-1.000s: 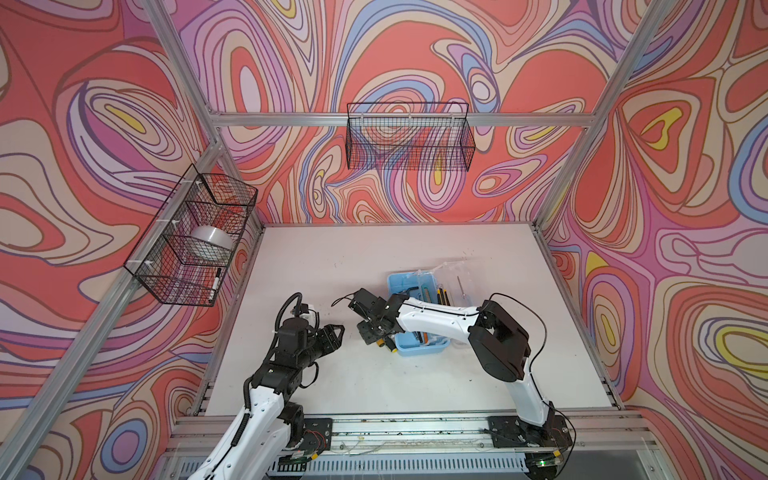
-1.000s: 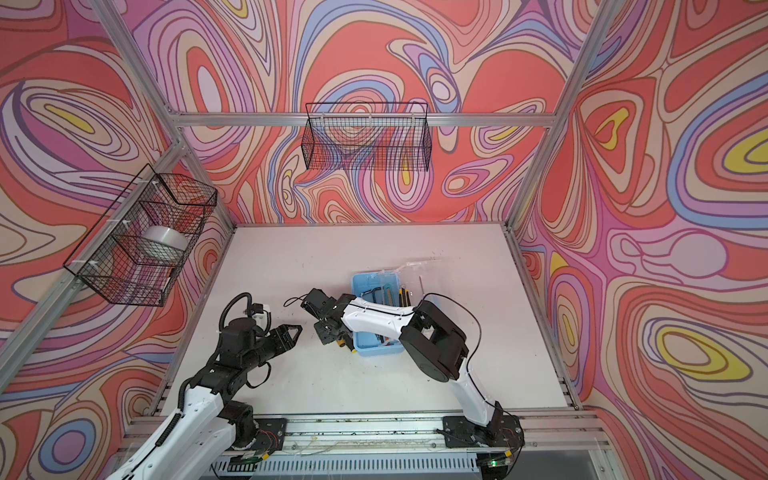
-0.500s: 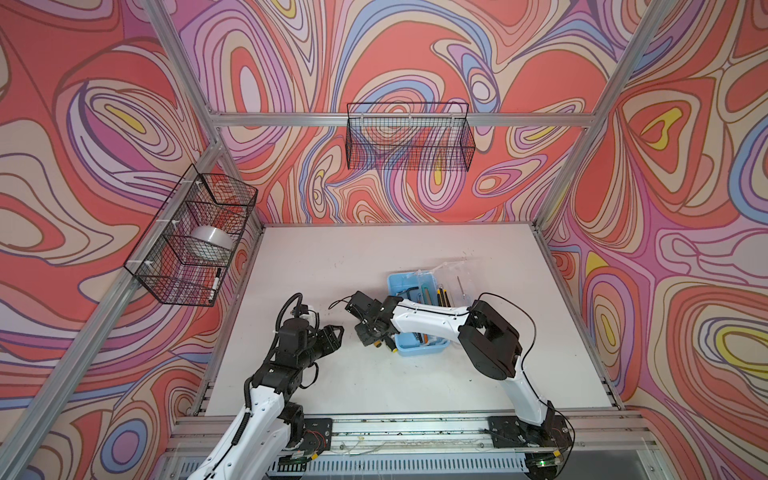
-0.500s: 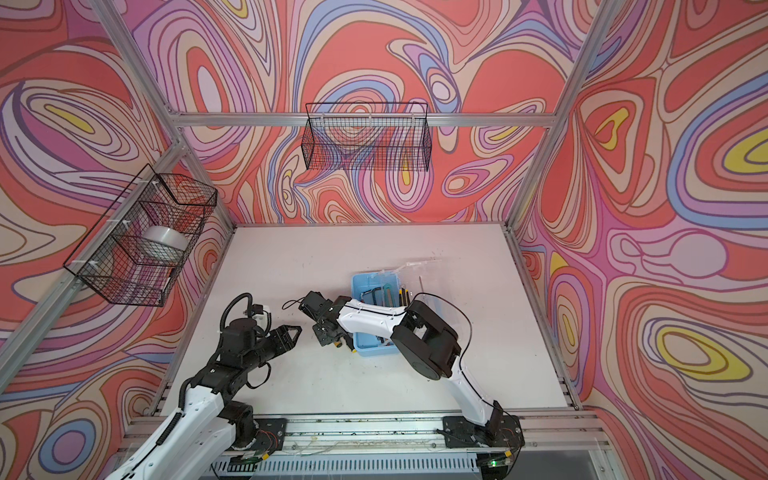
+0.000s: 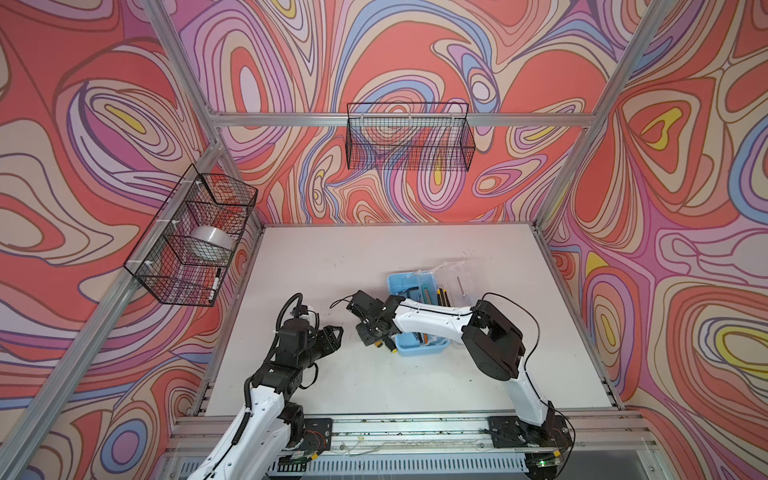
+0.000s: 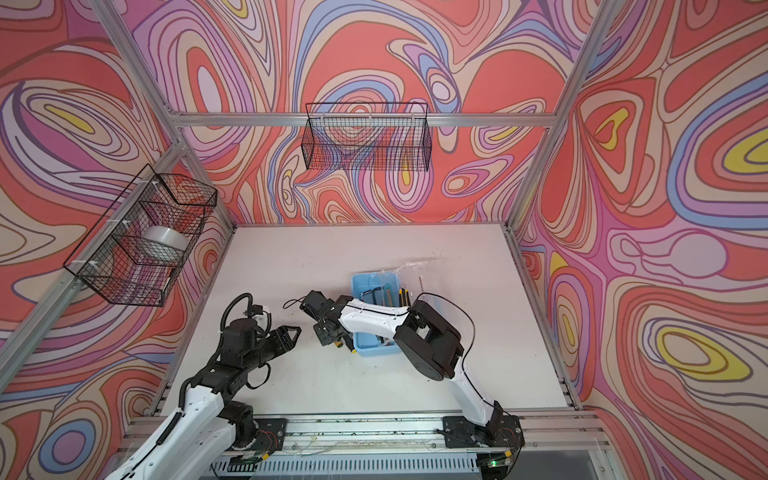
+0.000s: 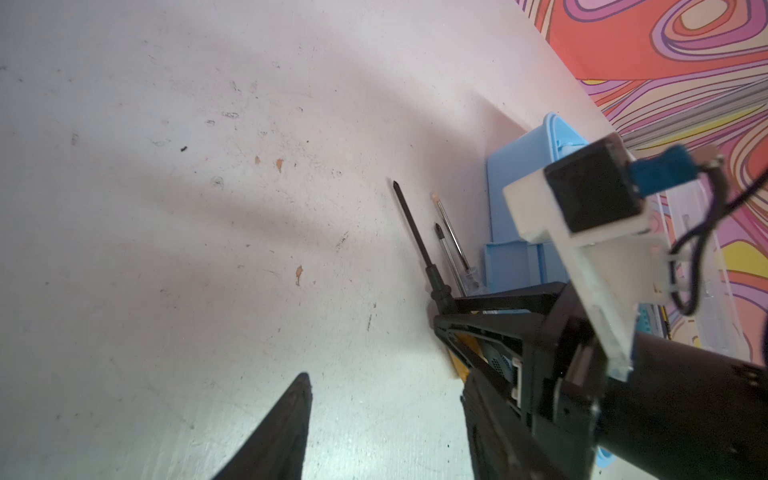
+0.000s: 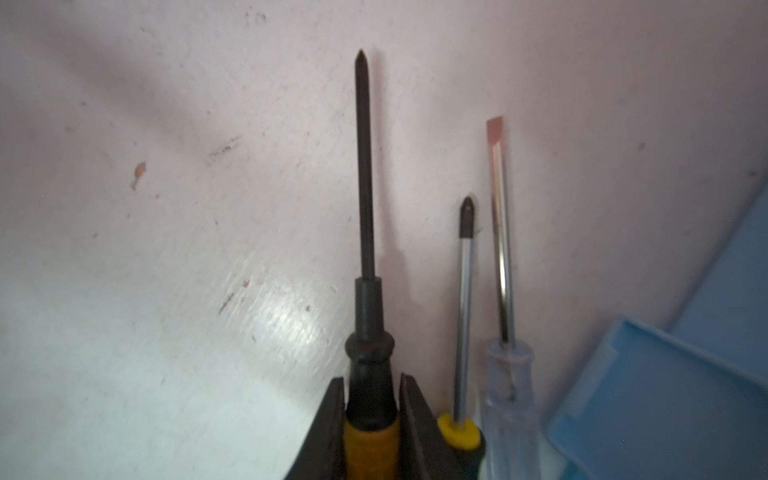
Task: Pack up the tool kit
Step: 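Lift the yellow-handled screwdriver and carry it over the blue box, then lower the yellow-handled screwdriver into the box and open the right gripper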
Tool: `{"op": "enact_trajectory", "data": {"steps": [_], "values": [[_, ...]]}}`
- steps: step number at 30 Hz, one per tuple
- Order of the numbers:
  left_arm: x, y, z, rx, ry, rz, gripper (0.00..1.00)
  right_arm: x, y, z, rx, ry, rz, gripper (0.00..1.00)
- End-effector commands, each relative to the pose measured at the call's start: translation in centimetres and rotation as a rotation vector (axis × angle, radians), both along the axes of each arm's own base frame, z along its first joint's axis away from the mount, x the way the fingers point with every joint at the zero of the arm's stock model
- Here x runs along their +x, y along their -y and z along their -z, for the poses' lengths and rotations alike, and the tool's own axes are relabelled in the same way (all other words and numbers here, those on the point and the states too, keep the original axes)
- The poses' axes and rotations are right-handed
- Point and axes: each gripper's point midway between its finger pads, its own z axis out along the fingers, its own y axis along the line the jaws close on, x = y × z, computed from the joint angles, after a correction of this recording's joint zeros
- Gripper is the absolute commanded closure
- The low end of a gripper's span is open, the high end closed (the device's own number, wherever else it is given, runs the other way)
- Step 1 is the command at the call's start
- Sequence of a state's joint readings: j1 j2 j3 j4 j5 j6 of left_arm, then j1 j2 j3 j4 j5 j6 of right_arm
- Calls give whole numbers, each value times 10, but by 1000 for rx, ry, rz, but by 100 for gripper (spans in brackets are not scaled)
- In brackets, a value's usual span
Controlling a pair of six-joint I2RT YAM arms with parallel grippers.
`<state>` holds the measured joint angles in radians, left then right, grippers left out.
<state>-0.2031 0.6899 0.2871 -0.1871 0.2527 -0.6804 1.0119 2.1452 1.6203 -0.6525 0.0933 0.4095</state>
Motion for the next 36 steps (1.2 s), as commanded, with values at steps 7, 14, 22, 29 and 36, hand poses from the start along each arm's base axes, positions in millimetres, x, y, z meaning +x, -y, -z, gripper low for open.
{"op": "enact_trajectory", "data": {"steps": [7,14,22,29,36], "values": [[3,-2,-3,23,8,-2,41,13,67,-138,134,228,152,100],[5,-4,0,26,13,-14,42,34,209,-163,7,309,385,100],[7,-2,-1,18,14,-10,42,37,277,-147,-47,283,497,100],[6,-3,2,24,2,-11,42,41,276,-115,-57,236,495,100],[5,-3,4,28,-2,-11,42,44,272,-118,-43,236,487,79]]}}
